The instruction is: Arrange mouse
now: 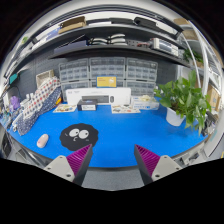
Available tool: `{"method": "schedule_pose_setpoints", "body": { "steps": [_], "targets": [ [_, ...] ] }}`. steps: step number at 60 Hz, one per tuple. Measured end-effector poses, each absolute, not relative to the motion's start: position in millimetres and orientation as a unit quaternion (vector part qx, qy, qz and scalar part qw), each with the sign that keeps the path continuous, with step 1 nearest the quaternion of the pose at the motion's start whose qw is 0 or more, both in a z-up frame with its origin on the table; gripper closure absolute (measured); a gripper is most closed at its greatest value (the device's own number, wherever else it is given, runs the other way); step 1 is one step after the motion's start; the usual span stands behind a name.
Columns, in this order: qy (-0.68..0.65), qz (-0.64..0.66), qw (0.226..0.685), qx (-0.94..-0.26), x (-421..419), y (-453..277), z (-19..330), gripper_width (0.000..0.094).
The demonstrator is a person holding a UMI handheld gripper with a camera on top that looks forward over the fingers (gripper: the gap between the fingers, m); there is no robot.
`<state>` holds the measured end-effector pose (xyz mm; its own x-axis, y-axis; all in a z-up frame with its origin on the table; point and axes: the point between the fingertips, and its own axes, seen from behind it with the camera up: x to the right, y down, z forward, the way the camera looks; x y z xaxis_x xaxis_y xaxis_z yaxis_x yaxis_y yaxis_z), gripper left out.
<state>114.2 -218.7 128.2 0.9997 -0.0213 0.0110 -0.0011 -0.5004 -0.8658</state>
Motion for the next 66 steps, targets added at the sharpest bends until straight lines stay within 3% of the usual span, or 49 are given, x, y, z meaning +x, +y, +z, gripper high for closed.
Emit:
{"method": "schedule_pose_setpoints", "body": {
  "steps": [18, 32, 52, 66],
  "targets": [
    [0.004, -0.011, 0.496, -0.868, 110.9, -214.9, 120.4, 0.0093],
    [-0.013, 0.000, 0.478, -0.878, 79.6, -228.4, 89.5, 0.0108],
    [-0.064, 0.039, 0.442, -0.894, -73.0, -244.6, 29.8, 0.0112],
    [-0.102, 0.068, 0.426, -0.896, -200.0, -217.5, 6.7, 0.0098]
  ]
}}
